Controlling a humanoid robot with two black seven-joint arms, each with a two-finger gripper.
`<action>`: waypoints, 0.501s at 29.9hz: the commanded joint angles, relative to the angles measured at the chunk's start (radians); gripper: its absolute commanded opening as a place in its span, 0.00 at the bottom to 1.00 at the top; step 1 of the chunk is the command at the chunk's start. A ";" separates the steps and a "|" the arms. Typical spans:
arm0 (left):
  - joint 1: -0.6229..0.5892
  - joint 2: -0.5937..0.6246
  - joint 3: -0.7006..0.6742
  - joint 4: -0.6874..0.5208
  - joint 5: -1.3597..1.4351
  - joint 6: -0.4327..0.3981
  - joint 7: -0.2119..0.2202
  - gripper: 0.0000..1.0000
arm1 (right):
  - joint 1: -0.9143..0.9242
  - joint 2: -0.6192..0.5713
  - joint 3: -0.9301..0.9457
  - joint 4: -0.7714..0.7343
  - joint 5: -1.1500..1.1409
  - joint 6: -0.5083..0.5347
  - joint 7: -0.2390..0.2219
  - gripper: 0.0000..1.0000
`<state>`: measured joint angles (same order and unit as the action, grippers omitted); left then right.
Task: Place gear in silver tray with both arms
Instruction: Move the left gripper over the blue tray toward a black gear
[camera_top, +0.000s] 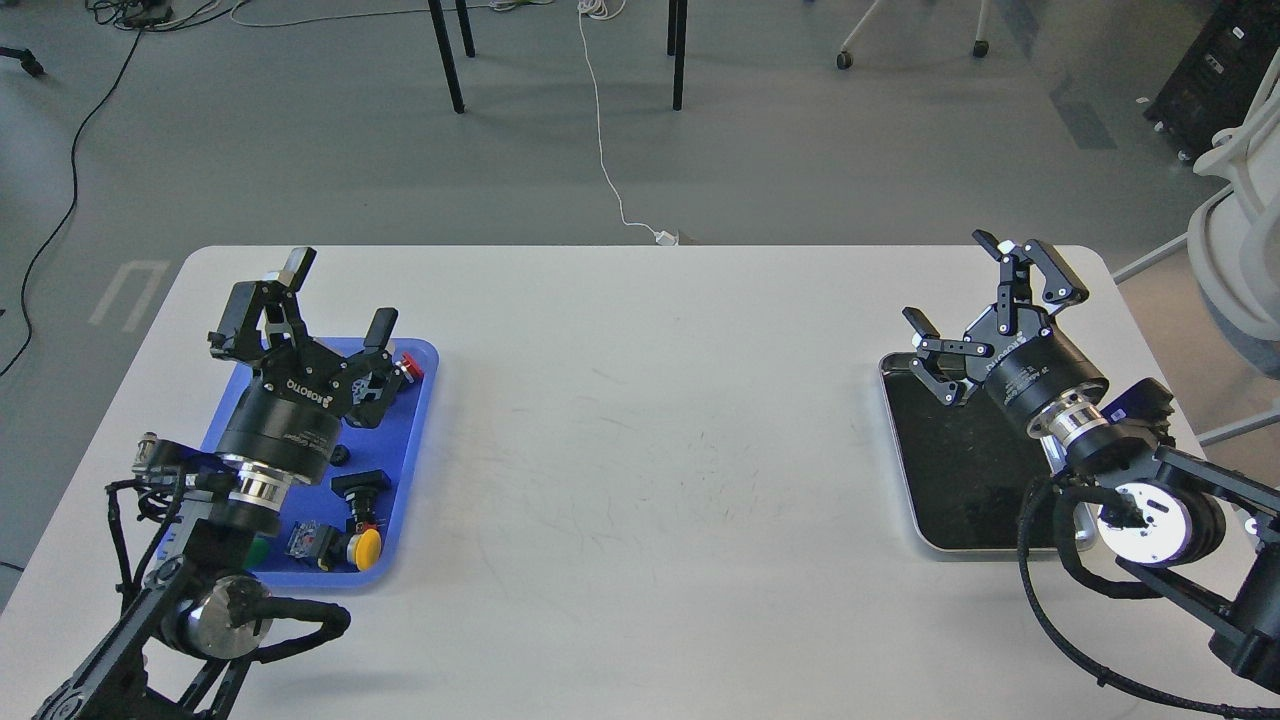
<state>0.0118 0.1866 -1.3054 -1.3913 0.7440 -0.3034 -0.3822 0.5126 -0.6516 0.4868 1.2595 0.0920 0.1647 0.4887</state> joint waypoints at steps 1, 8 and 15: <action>0.002 0.001 0.000 0.000 0.000 -0.002 -0.001 0.98 | 0.003 0.001 0.006 -0.002 0.000 0.004 0.000 0.99; 0.000 0.007 0.001 0.001 -0.008 0.006 -0.003 0.98 | 0.001 0.001 0.000 -0.017 -0.003 0.007 0.000 0.99; -0.013 0.085 0.005 0.012 -0.014 0.009 -0.003 0.98 | 0.003 0.016 0.001 -0.031 -0.005 0.010 0.000 0.99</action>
<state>0.0008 0.2348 -1.3017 -1.3804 0.7306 -0.2935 -0.3858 0.5150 -0.6391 0.4854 1.2325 0.0873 0.1724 0.4887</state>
